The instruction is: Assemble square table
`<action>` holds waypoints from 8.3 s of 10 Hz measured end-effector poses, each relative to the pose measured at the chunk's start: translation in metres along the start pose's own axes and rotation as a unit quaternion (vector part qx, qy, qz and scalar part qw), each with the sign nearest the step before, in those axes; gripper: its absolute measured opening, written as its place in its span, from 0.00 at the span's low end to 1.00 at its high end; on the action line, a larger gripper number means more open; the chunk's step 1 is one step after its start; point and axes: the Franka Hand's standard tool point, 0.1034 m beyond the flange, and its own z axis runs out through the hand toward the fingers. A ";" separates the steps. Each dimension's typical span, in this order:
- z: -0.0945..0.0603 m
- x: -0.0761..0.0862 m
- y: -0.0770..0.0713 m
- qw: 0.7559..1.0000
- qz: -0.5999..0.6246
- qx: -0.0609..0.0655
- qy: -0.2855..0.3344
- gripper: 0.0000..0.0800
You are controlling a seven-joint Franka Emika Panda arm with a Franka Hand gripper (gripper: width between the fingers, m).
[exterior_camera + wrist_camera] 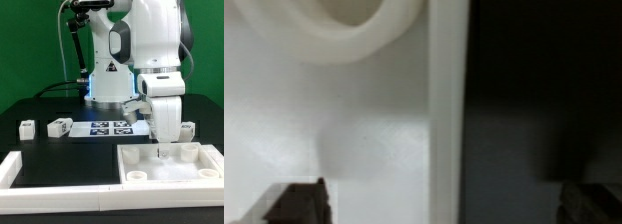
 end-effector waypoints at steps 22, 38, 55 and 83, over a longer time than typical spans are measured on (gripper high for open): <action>-0.051 0.050 -0.005 0.652 0.757 0.041 -0.018 0.81; -0.020 0.065 -0.071 0.454 0.776 0.361 -0.247 0.81; -0.003 0.090 -0.092 0.442 0.771 0.373 -0.266 0.81; -0.142 0.022 0.061 0.565 0.823 0.014 0.054 0.36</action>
Offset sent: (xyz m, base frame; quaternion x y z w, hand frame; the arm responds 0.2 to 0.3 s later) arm 0.0000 0.0000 0.0000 0.0000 0.0000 0.0000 1.0000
